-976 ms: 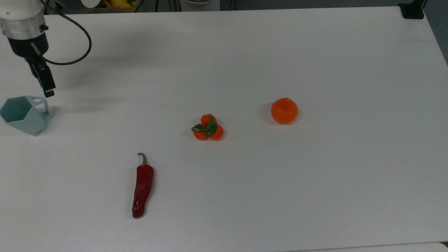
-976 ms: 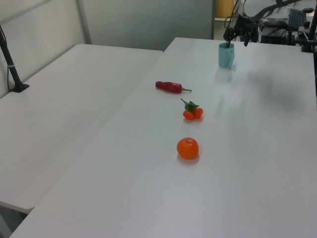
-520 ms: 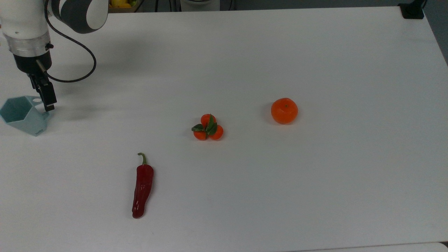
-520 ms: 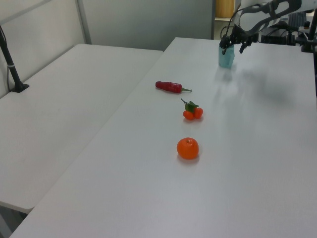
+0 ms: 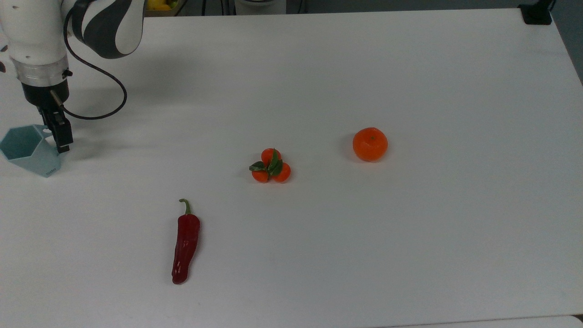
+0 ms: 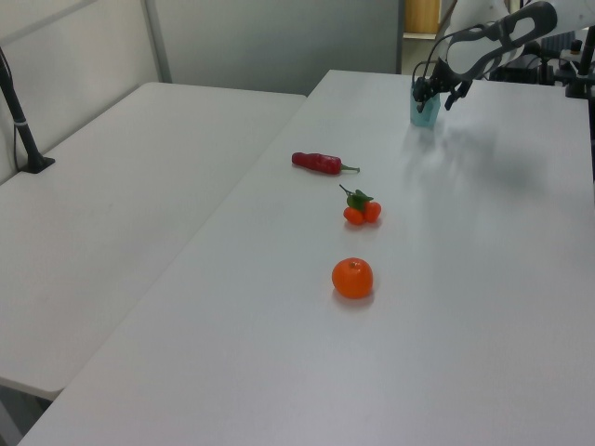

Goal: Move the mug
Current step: 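Close the gripper on the rim of the teal mug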

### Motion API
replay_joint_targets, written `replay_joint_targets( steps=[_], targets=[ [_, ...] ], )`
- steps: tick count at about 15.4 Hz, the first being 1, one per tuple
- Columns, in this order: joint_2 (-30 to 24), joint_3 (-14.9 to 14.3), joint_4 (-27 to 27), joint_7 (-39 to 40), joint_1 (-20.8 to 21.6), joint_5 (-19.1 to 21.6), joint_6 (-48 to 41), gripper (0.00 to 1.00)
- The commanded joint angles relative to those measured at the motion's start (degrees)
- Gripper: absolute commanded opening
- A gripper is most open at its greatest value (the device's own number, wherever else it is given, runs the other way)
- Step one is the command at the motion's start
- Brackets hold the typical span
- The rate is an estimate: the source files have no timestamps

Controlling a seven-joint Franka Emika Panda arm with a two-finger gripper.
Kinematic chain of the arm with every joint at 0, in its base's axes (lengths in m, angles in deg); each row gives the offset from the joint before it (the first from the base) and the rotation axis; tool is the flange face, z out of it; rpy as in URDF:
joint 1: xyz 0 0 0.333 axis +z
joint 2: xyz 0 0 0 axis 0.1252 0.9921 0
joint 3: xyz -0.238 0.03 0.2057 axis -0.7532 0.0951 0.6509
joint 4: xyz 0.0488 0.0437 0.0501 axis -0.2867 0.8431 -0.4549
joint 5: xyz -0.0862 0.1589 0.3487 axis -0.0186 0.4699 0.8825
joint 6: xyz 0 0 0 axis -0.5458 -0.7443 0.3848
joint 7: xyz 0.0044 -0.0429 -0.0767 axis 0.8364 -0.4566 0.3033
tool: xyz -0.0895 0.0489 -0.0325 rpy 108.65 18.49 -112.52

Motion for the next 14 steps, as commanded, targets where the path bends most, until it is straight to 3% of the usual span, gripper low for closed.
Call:
replay_joint_targets(
  steps=[1, 5, 11, 14],
  targets=[
    [0.91, -0.2, 0.33, -0.63, 0.27, 0.77, 1.67, 0.71],
    [1.18, -0.2, 0.33, -0.54, 0.27, 0.69, 1.67, 0.45],
    [1.17, -0.2, 0.15, -0.1, 0.27, 0.33, 1.67, 0.45],
    [1.18, -0.29, -0.11, -0.02, 0.09, 0.16, 1.67, 0.31]
  ],
)
